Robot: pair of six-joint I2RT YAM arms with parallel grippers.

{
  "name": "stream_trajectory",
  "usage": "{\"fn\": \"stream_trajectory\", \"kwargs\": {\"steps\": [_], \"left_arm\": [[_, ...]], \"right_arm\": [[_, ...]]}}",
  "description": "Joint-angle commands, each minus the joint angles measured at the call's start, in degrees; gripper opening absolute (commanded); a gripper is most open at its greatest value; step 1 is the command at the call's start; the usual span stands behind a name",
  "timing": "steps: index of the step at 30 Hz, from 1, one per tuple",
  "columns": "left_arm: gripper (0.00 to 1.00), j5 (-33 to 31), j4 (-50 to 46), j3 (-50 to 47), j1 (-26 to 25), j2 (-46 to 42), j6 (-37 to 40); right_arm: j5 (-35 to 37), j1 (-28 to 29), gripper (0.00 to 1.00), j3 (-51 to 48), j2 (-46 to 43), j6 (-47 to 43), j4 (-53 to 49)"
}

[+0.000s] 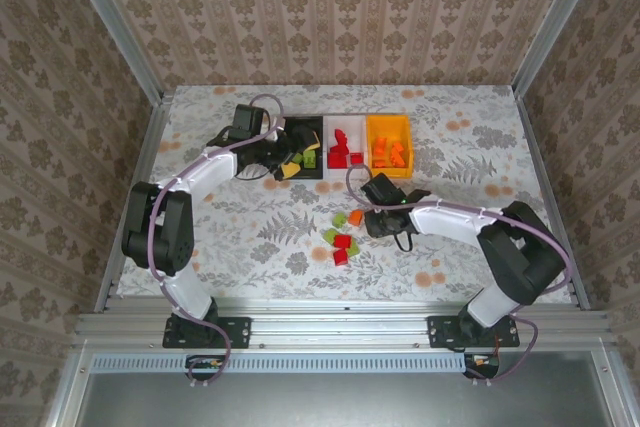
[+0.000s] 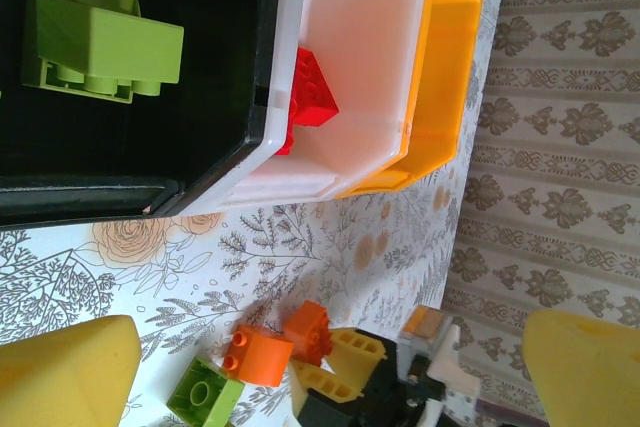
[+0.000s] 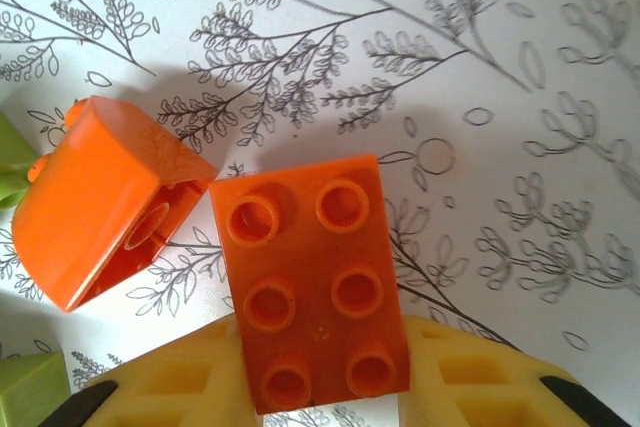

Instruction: Sort the legos into containers by color

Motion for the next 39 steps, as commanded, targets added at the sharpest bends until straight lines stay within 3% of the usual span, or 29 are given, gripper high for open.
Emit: {"fn": "stream_trajectory", "kwargs": {"steps": [1,7,13,19,24,27,32,35,39], "left_arm": [[1.0,1.4,-1.1,1.4,0.4,0.2,1.2],[1.0,2.3,0.9,0.6,-1.4,1.4,-0.2],[1.0,3.0,-2.1,2.8,-8.2,3.5,2.4],[1.0,2.6,-3.2,3.2,-8.0,4.4,3.2],[1.0,1.9,-4.1,3.6,-6.6,3.5,3.9],[1.0,2.2,-3.9,3.5,-5.9,3.1,3.5],[1.0,2.7,-3.1,3.2,-3.4,2.4,2.5],[1.0,2.0,-3.5,3.2,-1.9,1.2,2.9],[1.0,1.4,-3.5,2.9,1.8,0.3,2.6]], "right_arm": [[4.5,-0.1,0.31,1.3,-4.5,1.4,-1.7],[9.1,-4.8,0.32,9.9,-1.2,-1.3,-1.1],[8.4,-12.8,0.32,24.2,10.8,-1.9,-0.5],[8.9,-15.0,0.33,37.0,21.3,-5.1,-3.7],[8.2,-16.8,0.49,42.3,24.3,-5.4,-6.2],[8.0,-16.7,0.55,41.4,21.5,-5.1,-5.9],[8.4,-14.3,0.55,33.4,12.3,-3.2,-5.0],[9.2,-8.6,0.55,22.6,3.8,-0.4,-4.1],[7.6,-1.0,0.59,8.8,-2.4,11.0,-2.9]]}}
